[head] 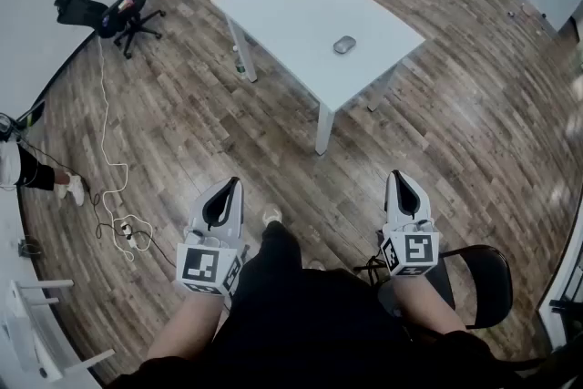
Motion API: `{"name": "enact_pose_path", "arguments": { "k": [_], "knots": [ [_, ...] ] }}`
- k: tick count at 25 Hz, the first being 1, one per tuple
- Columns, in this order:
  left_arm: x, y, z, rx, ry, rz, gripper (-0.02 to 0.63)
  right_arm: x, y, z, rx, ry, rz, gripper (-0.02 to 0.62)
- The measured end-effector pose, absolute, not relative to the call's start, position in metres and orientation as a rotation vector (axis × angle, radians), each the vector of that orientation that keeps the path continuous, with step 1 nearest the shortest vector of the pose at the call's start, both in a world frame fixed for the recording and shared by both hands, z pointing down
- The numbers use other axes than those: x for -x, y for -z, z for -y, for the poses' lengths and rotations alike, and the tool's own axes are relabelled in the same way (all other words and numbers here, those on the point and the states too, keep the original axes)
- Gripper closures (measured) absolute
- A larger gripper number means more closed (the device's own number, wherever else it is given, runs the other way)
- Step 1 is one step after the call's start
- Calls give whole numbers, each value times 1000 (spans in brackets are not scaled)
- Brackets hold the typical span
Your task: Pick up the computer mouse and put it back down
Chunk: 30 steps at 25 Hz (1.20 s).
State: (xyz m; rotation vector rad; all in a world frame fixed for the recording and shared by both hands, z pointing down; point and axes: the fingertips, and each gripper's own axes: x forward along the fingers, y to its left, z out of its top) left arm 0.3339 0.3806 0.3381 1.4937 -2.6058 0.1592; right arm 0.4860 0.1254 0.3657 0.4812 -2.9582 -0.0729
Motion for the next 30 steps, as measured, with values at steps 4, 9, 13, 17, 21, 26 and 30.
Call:
{"name": "enact_pose_path", "arguments": {
  "k": [4,9,13,17,21,26,30],
  "knots": [
    [-294,-338,-358,-1557,-146,2588,606,-454,-364,-112,-521,95,2943,594],
    [-240,-331,-334,-1633,-142,2556,606,-408,-365,-101,-585,54,2914,594],
    [-184,-322,-333,-1645,-147,2563,606,-352,-357,-108,-573,62,2922,594],
    [-130,-318,-339,-1648,-147,2563,606,-297,-344,-120,-549,92,2949,594],
    [-93,-319,-335,-1654,-131,2554,606,-260,-333,-127,-525,139,2961,594],
    [-64,-321,-328,-1623,-62,2544,606,-236,-339,-114,-521,153,2922,594],
    [-38,-326,-320,-1607,-68,2553,606,-209,-350,-99,-527,132,2925,594]
  ]
}}
